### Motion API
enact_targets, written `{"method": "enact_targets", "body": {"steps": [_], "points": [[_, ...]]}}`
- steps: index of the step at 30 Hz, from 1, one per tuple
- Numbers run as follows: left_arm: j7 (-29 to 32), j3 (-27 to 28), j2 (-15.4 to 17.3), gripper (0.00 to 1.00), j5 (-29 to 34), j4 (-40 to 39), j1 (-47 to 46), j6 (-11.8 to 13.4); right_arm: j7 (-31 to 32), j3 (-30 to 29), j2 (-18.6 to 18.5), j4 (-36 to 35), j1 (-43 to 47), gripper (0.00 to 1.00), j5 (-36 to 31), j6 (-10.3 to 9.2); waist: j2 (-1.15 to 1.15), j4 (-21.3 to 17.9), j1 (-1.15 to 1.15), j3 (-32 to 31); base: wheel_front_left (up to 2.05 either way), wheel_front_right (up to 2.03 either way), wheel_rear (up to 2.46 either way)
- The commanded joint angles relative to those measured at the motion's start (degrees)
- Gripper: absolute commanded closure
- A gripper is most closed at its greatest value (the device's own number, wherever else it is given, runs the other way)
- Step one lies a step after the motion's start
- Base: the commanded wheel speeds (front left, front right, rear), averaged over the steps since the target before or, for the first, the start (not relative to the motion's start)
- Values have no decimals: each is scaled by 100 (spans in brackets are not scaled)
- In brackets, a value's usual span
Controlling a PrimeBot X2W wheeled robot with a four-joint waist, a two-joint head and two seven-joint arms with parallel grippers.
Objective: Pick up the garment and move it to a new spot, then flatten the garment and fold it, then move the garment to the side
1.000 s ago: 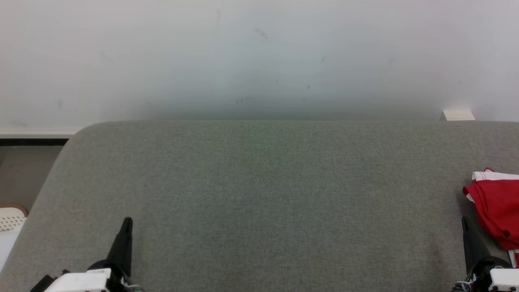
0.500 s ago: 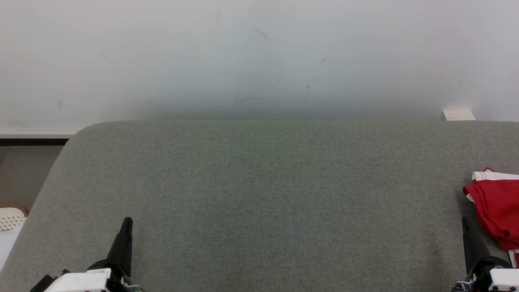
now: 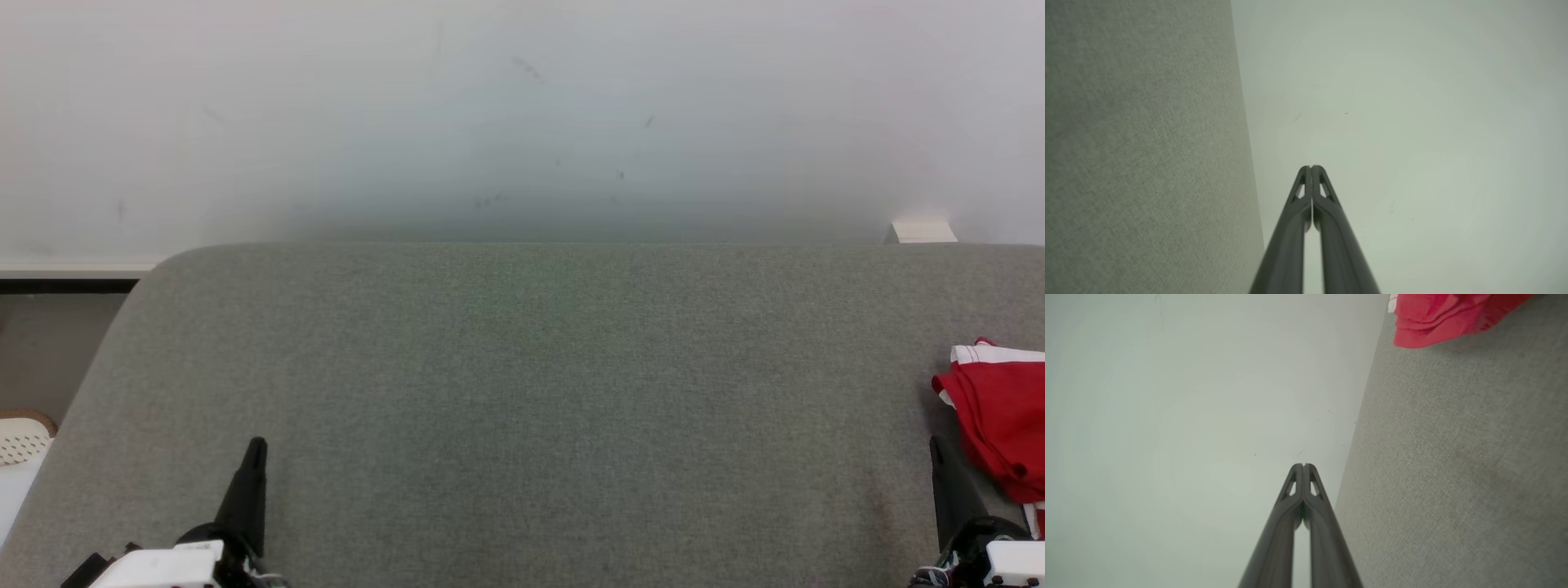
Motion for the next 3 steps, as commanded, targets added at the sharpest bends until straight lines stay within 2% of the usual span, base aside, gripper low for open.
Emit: {"method": "enact_targets", "body": {"steps": [1,3], "points": [[20,13,36,100,-75,-20,-40,-37,22,-25,-4,-29,-70,100,3,-12,0,0,0,0,0,0,0],[20,13,36,100,-75,-19,-40,-37,22,-25,-4,-29,-70,100,3,-12,0,0,0,0,0,0,0]]}}
